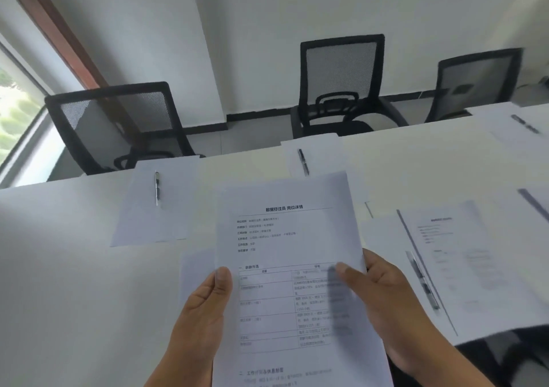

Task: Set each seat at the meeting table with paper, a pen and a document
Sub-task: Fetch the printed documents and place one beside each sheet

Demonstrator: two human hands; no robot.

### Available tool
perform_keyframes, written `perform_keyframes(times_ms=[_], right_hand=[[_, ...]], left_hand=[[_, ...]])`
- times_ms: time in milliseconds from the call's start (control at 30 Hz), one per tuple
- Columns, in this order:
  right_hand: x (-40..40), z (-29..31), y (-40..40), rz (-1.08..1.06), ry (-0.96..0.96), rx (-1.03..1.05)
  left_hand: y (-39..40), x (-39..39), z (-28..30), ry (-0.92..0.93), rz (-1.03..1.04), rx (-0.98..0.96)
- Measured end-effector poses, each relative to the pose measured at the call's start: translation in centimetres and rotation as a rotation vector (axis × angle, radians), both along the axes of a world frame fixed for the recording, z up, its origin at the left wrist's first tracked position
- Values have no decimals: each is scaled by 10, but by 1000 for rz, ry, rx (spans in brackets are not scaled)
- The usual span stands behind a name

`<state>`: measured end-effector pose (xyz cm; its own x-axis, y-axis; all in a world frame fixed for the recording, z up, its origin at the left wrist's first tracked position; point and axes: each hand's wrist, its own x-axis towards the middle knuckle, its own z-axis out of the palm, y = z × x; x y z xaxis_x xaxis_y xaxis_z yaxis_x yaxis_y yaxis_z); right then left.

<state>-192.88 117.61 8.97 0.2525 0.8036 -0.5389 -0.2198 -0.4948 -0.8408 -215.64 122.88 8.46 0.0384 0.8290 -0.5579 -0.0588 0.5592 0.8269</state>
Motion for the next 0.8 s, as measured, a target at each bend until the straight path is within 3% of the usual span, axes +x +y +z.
perform_keyframes(times_ms=[467, 800], right_hand=[[121, 156, -134, -542, -255, 310], [188, 236, -336, -831, -393, 557]], left_hand=[[-37, 164, 142, -173, -506, 302], [-185, 288, 226, -400, -813, 370]])
